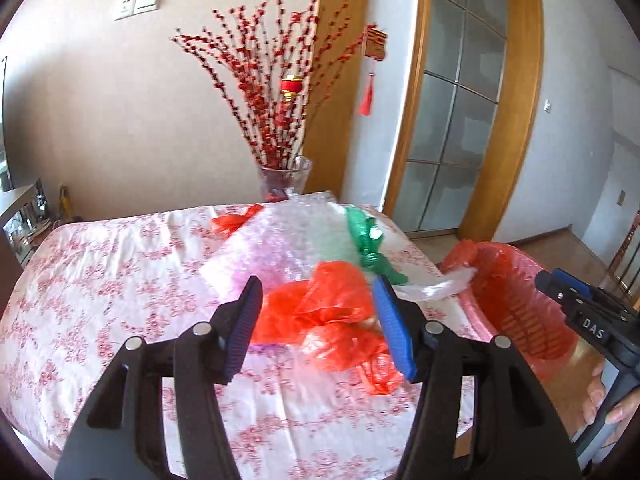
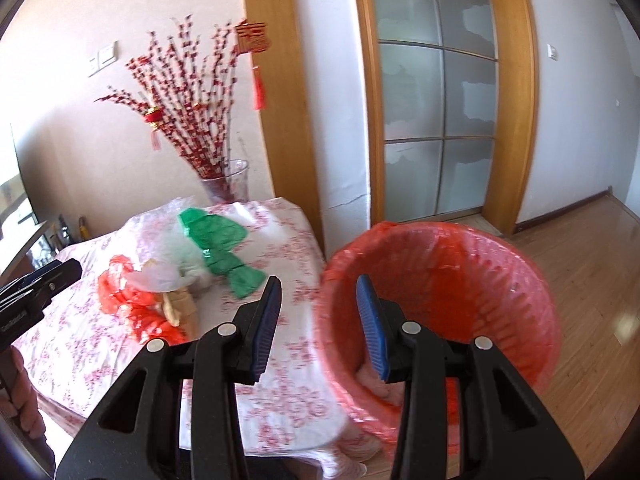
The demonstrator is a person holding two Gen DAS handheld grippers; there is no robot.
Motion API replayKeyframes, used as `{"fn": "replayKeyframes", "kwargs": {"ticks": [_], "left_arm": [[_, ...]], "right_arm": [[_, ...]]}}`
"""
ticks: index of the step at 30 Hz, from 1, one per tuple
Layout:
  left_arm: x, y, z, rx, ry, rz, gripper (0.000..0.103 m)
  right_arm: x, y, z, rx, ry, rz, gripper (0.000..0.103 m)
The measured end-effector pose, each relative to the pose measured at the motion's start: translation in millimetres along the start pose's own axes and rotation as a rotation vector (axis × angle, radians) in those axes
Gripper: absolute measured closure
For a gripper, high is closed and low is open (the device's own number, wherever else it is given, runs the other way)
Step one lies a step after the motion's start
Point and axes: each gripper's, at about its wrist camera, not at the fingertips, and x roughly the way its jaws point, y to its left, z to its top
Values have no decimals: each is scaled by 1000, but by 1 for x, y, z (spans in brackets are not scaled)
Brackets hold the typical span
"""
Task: Collect trash
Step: 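Return both tools to the pile and grasp the green bag with the right tool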
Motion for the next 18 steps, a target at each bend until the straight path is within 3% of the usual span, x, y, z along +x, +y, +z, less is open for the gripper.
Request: {"fn": "replayKeyframes", "kwargs": {"ticks": [6, 13, 18], "left_arm": [[-4, 35, -5, -54, 14, 85, 46], [-6, 51, -10, -74, 21, 102, 46], [-4, 54, -12, -87, 32, 100, 46]], "right_arm": [[2, 32, 0, -43, 11, 65, 63], [8, 54, 2, -81, 16, 78, 63], [41, 52, 8, -61, 67, 69, 63]]}}
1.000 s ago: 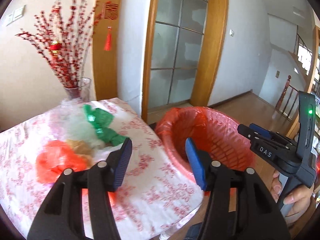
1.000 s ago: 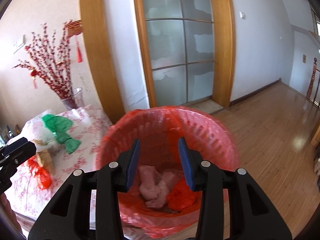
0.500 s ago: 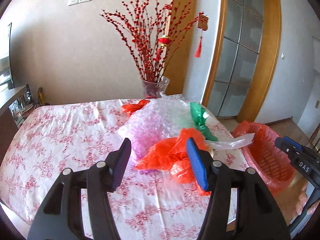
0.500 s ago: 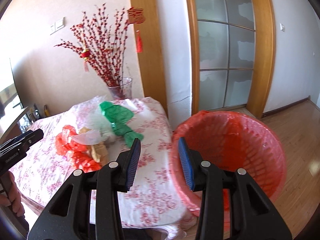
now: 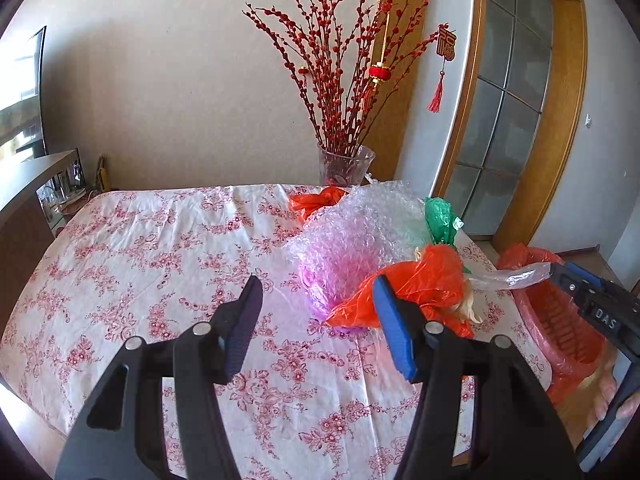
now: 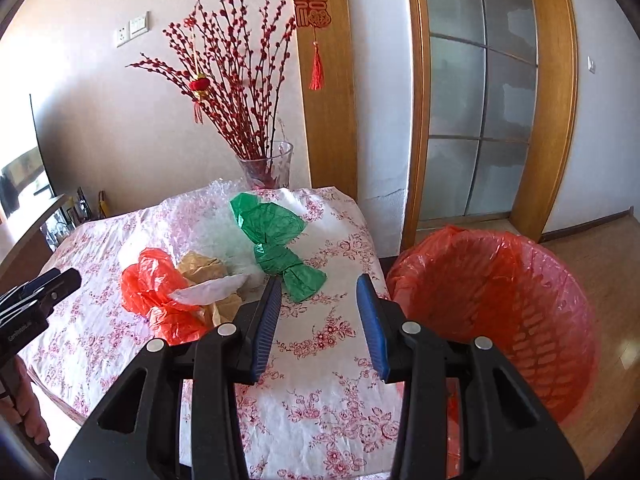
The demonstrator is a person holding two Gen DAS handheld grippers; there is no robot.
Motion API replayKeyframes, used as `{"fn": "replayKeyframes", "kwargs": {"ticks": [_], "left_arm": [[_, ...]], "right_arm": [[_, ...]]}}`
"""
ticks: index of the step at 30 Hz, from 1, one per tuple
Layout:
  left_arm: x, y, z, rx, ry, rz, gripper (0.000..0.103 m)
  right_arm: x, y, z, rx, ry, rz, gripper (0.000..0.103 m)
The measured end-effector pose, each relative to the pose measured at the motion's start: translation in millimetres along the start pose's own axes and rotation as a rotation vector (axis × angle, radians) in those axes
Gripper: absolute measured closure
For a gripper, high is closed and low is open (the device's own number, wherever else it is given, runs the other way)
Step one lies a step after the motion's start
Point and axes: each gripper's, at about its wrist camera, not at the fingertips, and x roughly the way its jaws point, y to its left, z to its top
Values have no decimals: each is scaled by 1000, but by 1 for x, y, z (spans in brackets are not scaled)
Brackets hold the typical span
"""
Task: Collect trash
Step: 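Return both tools to the pile and grasp the green bag with the right tool, then lift the green bag with the right tool while the left tool grasps an orange-red bag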
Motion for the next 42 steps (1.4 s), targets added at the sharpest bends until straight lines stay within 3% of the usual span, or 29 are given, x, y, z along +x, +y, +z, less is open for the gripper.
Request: {"fn": "replayKeyframes", "kwargs": {"ticks": [4, 10, 19, 24, 33, 42], "left_arm": [[1, 1, -2, -2, 0, 0, 46], [7, 5, -5, -7, 12, -3, 46], [19, 5, -8, -5, 40, -22, 46], [22, -3, -12, 6, 54, -45, 46], [25, -24, -18, 38, 76, -93, 46], [46, -50, -30, 14, 155, -157, 46]], "right_arm": [[44, 1, 11, 36, 66, 54, 63], [97, 30, 25, -42, 123, 89, 63], [135, 44, 20, -91, 194, 73, 63], [132, 37, 21, -74, 194, 77, 74], [102, 11, 11, -24, 158, 56, 76], [71, -19, -11, 26, 140, 24, 76]]}}
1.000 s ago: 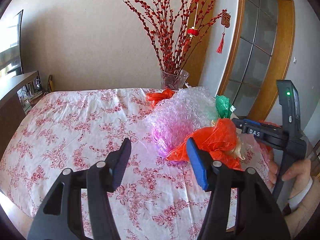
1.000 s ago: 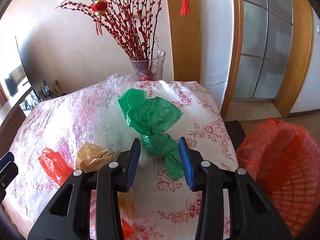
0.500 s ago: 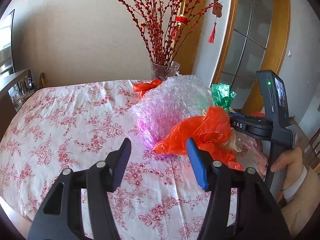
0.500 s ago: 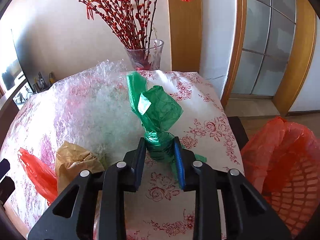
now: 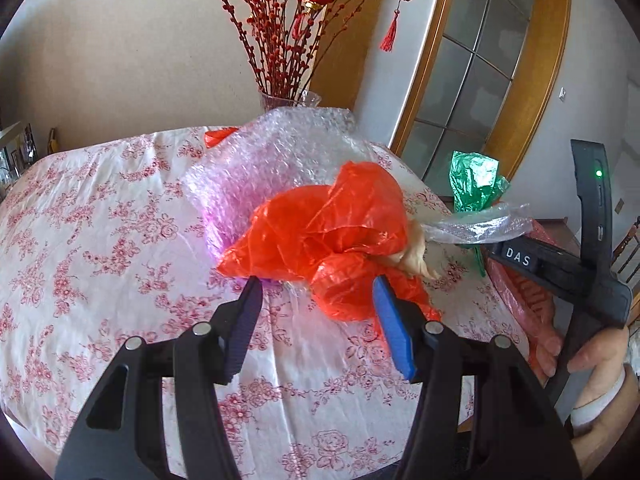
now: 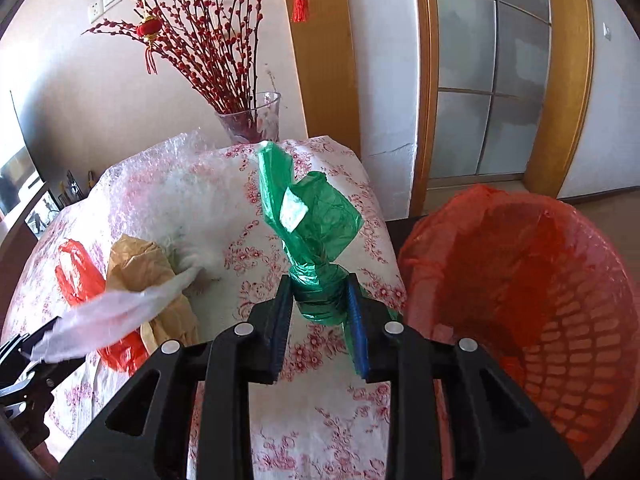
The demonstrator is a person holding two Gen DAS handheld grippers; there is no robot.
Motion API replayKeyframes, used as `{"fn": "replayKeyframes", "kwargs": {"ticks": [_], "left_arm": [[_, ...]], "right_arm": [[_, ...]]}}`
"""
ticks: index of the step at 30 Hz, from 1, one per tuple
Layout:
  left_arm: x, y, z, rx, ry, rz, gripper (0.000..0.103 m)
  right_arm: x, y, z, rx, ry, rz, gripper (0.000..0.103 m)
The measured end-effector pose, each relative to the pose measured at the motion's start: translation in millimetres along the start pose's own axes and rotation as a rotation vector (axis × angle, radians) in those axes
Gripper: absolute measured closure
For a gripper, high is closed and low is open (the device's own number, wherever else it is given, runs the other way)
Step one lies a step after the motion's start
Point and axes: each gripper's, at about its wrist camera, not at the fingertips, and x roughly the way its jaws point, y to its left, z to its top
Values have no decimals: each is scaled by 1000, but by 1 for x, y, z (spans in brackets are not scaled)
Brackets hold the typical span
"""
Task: Collect trash
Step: 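Lift the green bag with the right tool while the left tool grasps an orange-red bag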
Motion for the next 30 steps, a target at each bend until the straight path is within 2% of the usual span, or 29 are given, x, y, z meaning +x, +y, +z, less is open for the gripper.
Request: {"fn": "replayKeyframes", "kwargs": {"ticks": [11, 17, 21, 30], "left_arm": [[44, -19, 4, -67, 67, 19, 47], [54, -17, 6, -87, 73, 9, 66], [46, -13, 1, -79, 59, 10, 74], [6, 0, -1, -48, -11, 38, 74]], "right_arm": [[-25, -4, -14, -20, -24, -2, 76], [-33, -7, -19, -16, -29, 1, 77], [-37, -8, -23, -9, -30, 3, 77], [-54, -7, -27, 2, -53, 22, 77]]}}
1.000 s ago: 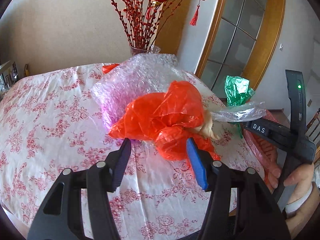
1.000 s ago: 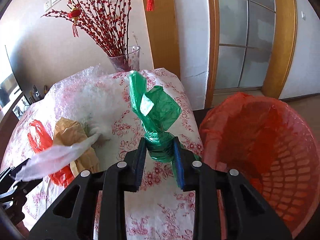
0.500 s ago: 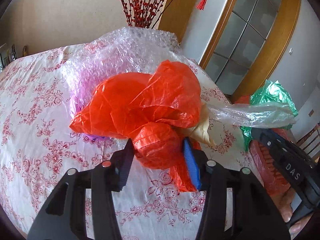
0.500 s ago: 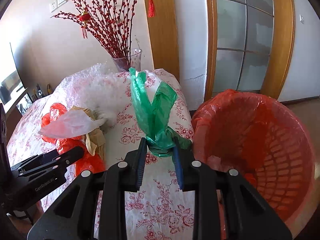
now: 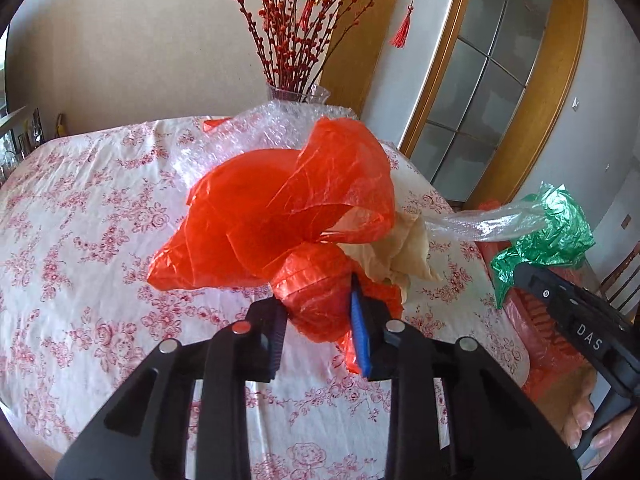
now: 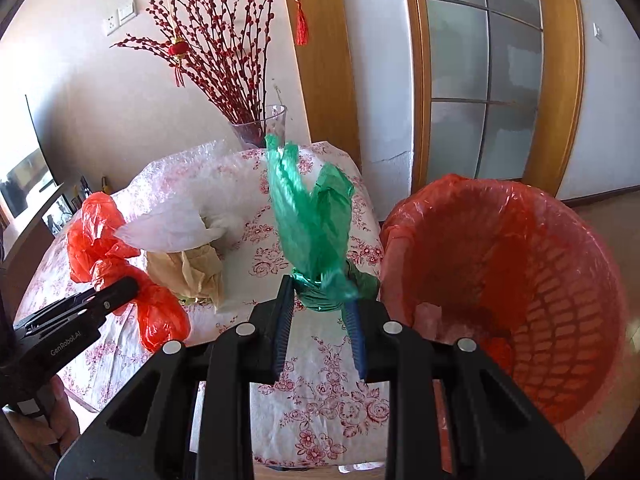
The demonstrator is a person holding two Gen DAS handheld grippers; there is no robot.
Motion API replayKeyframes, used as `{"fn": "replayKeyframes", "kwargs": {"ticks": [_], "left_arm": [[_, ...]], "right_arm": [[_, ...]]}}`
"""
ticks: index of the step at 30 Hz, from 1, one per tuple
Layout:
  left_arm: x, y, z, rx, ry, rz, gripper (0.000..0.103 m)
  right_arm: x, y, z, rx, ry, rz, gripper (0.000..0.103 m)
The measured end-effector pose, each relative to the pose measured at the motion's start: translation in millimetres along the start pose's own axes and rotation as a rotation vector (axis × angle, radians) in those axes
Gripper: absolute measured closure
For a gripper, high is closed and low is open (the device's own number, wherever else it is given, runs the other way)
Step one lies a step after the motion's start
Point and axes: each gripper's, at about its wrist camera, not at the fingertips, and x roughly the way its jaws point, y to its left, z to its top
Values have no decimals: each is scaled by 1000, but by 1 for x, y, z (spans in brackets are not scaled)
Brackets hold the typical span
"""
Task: Collect trash
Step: 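Lift the green bag with the right tool while the left tool grasps an orange-red bag, then carry both bags over the red basket and open both tools to drop them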
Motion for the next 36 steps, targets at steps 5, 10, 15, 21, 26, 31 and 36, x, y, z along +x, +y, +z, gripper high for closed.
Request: {"fn": "replayKeyframes", "kwargs": {"ticks": [5, 10, 15, 21, 26, 31, 36], "left_arm": [[-18, 6, 5, 4, -35, 3, 74], [-25, 7, 8, 5, -53, 14, 74], [-28, 13, 10, -8, -56, 21, 74], [-36, 12, 18, 6, -80, 18, 74], [-41, 0, 21, 39, -95, -14, 74], [-44, -24, 24, 97, -104, -55, 74], [-46, -55, 27, 153, -103, -110, 74]], "right_arm": [[-8, -2, 1, 11, -16, 6, 78], [2, 0, -6, 4, 20, 18, 81], [15, 9, -13, -16, 51, 20, 84], [5, 9, -6, -1, 17, 22, 85], [-14, 5, 1, -10, -35, 0, 85], [-37, -4, 10, -8, -83, -28, 85], [-61, -19, 16, 18, -130, -53, 85]]}}
